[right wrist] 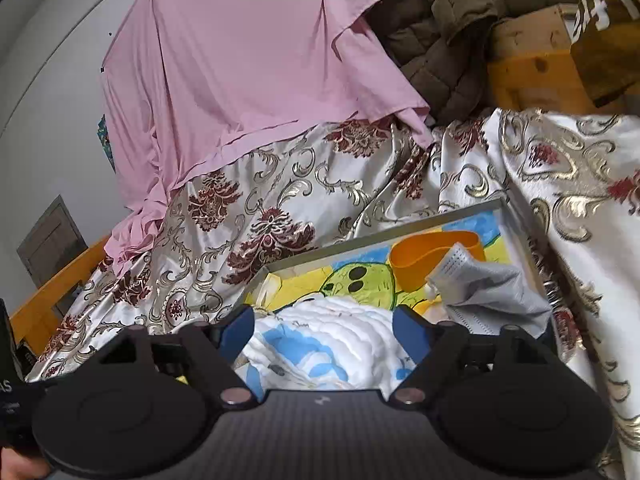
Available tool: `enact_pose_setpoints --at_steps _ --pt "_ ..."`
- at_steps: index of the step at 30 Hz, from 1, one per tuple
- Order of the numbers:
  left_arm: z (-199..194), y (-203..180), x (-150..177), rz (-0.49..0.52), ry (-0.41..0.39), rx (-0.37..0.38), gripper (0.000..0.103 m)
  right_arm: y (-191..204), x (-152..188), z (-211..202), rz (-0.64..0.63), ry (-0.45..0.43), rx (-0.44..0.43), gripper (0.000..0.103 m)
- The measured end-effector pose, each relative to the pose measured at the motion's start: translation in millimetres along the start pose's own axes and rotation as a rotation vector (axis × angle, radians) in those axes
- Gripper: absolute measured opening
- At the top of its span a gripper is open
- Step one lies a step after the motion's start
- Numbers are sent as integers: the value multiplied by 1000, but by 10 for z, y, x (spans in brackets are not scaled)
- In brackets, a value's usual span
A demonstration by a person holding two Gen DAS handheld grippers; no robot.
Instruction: Organize soft objects
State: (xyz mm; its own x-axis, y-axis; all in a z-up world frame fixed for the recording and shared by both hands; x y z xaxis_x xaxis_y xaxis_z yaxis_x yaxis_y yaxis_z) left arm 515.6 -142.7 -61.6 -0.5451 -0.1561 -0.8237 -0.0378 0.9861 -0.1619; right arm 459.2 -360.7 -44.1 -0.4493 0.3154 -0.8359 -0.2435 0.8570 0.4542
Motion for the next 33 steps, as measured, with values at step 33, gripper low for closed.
enact_pose_setpoints --at_steps 33 --pt "-1268 34 -189 41 -143 5 102 500 -218 -903 -45 -80 48 103"
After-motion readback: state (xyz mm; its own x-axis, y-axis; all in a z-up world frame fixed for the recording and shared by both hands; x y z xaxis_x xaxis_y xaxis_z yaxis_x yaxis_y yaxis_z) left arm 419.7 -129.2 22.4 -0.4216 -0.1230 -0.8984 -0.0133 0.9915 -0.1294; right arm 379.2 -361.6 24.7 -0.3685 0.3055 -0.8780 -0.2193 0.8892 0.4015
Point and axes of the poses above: each gripper's, at about its wrist camera, not at the fingertips, and z roughly the way its jaws point, y to its left, x to its underside, the point moved 6 cm from there along z, roughly the way its jaws point, and after that the axes turned 8 degrees about -x, right-handed, at the moved point
